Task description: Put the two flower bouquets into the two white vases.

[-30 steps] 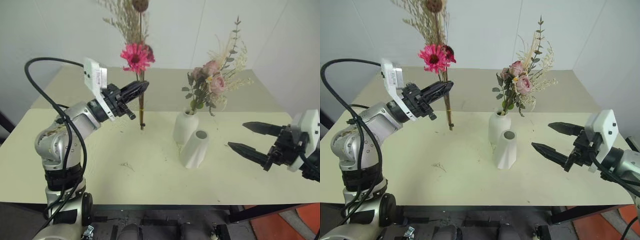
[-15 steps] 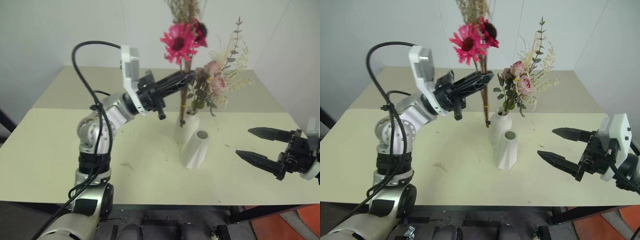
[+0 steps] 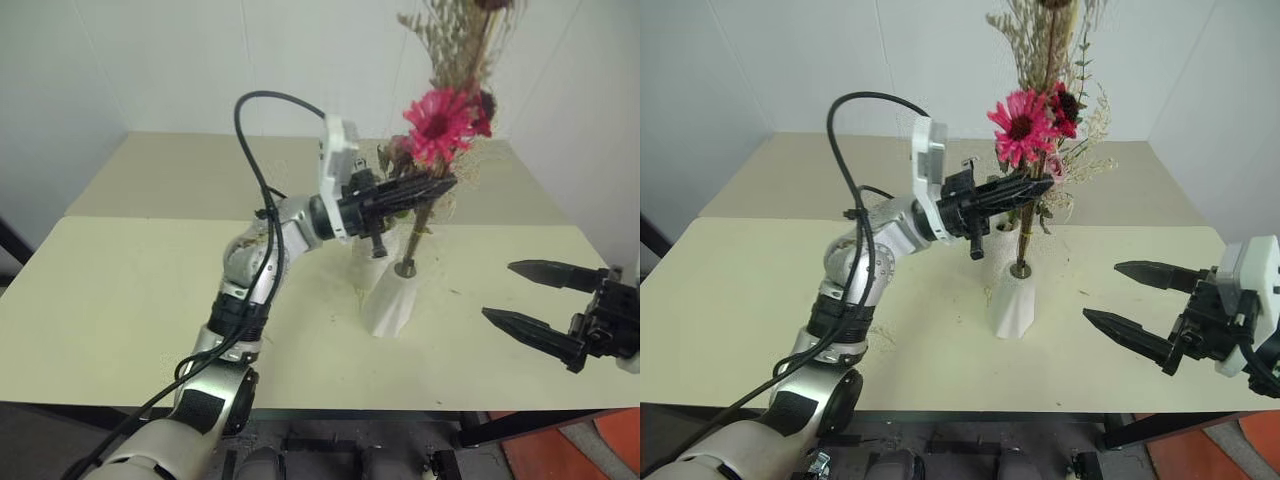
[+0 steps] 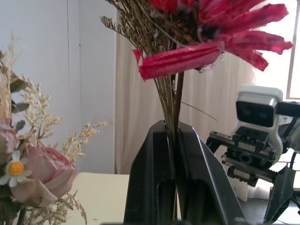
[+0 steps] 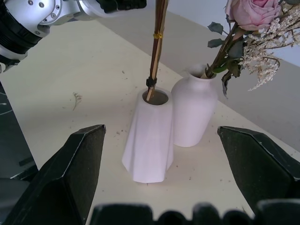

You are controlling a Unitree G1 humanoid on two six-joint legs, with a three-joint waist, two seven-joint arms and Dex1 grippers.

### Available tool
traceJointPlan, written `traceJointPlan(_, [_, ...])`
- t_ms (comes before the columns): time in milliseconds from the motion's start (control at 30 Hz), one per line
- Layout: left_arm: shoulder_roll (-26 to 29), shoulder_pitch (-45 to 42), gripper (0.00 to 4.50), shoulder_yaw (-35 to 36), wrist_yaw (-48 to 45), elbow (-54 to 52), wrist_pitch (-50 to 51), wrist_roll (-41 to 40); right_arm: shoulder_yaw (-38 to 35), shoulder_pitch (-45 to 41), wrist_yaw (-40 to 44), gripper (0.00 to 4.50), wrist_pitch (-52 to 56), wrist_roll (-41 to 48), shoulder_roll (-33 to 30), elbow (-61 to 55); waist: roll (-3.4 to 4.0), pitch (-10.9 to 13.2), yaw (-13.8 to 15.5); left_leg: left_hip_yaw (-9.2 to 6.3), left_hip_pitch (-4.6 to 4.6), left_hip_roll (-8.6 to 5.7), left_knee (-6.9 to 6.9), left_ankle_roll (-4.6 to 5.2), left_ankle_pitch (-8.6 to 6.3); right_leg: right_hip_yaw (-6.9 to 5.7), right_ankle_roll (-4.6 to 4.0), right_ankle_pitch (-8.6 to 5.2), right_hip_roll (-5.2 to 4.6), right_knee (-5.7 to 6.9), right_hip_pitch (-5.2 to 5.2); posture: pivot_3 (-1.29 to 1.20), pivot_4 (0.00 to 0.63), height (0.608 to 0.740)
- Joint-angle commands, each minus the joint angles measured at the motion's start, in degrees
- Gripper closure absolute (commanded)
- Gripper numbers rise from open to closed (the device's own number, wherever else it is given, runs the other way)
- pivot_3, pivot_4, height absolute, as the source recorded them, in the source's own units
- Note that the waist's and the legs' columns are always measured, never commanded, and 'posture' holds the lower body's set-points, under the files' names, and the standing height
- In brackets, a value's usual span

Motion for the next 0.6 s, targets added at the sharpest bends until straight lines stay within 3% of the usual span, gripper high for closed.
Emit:
traceJointPlan(33, [-1.7, -1.4, 4.49, -0.6, 0.3, 1.9, -4.2, 2.2, -2.9, 0.4, -0.9, 0.0, -0.6, 1.1, 0.3, -1.7, 0.0, 0.0, 0.1, 0.0, 0.0, 0.0, 0.0, 0.0, 0.0, 0.0, 0.0, 0.0, 0.0, 0.0, 0.0, 0.0, 0.15, 0.74])
traceJointPlan(300, [-4.6, -1.5, 4.49, -0.5, 3.3, 6.3, -6.8, 5.5, -3.1, 1.2, -1.9, 0.0, -0.9, 1.1, 0.8, -2.6, -0.01, 0.0, 0.3, -0.01, -0.02, 0.0, 0.01, 0.0, 0.0, -0.01, 0.0, 0.0, 0.0, -0.02, 0.0, 0.0, 0.15, 0.74])
traceJointPlan(600, [-3.1, 1.9, 4.49, -2.6, 2.6, 3.1, -4.7, 6.2, -2.9, 1.2, -2.3, 0.0, -0.9, 0.9, 0.6, -2.6, 0.0, 0.0, 0.4, -0.01, 0.01, 0.0, 0.01, 0.0, 0.0, -0.01, 0.01, 0.0, 0.0, -0.01, 0.04, 0.0, 0.15, 0.74])
